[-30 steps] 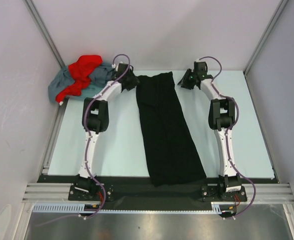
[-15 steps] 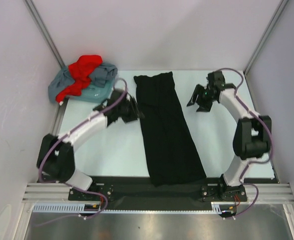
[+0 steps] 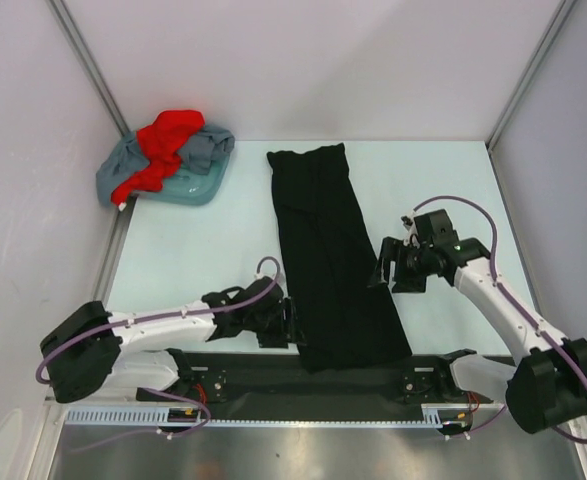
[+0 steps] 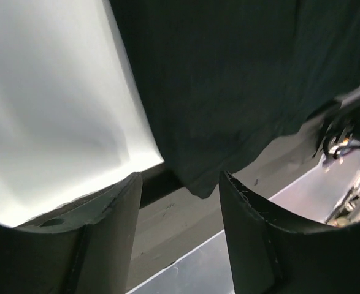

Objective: Fold and stack the t-shirts
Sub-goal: Fold the tshirt

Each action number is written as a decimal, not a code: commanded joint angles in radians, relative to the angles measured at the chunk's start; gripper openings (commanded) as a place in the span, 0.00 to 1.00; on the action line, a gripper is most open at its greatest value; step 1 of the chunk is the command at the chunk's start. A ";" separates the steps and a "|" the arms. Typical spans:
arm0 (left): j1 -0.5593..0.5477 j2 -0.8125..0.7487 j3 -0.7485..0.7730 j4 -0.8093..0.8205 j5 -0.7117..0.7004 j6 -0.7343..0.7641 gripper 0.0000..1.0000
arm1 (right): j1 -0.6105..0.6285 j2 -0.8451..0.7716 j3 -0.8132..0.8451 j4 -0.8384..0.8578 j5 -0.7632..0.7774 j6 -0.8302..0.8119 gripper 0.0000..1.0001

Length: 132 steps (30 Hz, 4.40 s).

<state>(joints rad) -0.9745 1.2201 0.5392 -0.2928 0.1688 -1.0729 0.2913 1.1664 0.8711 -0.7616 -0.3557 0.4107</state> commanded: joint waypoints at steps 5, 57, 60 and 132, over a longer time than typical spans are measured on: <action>-0.113 0.090 -0.073 0.256 0.031 -0.154 0.59 | 0.002 -0.137 -0.041 -0.110 -0.037 -0.044 0.74; -0.067 -0.272 -0.354 0.268 0.044 -0.216 0.40 | 0.066 -0.132 -0.383 -0.097 -0.034 0.183 0.53; -0.067 -0.269 -0.349 0.268 0.047 -0.216 0.39 | 0.068 -0.129 -0.400 -0.081 -0.043 0.186 0.53; 0.628 0.399 0.583 0.034 0.204 0.152 0.00 | -0.156 0.861 0.800 -0.067 -0.354 0.039 0.00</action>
<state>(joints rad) -0.3790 1.5574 1.0363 -0.2554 0.3267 -1.0031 0.1371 1.9556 1.5608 -0.8204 -0.6716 0.4419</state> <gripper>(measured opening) 0.015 0.030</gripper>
